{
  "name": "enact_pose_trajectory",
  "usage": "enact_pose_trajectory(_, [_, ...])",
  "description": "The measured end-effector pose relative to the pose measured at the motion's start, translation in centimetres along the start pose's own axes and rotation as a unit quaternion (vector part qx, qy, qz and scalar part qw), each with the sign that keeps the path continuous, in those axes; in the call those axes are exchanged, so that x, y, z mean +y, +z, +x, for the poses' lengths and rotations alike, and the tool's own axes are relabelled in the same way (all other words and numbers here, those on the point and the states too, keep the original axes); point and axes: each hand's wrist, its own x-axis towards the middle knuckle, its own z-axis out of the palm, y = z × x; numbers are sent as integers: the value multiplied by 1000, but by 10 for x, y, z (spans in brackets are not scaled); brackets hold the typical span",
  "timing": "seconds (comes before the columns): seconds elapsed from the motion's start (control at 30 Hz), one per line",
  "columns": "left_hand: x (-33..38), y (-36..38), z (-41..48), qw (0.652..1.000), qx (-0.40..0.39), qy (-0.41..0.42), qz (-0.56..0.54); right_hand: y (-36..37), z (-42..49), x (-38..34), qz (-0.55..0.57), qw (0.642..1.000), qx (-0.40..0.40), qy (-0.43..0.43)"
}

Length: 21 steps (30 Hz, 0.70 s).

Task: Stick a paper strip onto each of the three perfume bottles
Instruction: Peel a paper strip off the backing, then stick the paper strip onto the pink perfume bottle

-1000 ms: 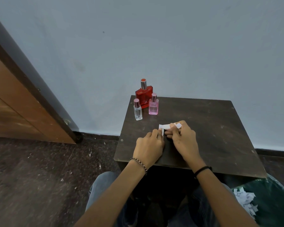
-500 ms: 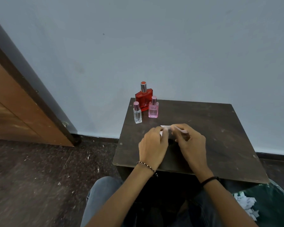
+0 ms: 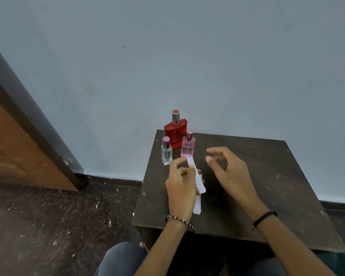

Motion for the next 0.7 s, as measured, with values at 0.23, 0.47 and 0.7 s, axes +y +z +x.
enact_pose_trajectory(0.23, [-12, -5, 5, 995, 3, 57, 85, 40, 55, -20, 55, 992, -108, 40])
enact_pose_trajectory(0.47, [-8, -2, 4, 993, 8, 69, 92, 30, 52, -9, 102, 993, -58, 26])
enact_pose_trajectory(0.7, [12, 25, 25, 975, 5, 139, 172, -11, 17, 10, 297, 950, -23, 91])
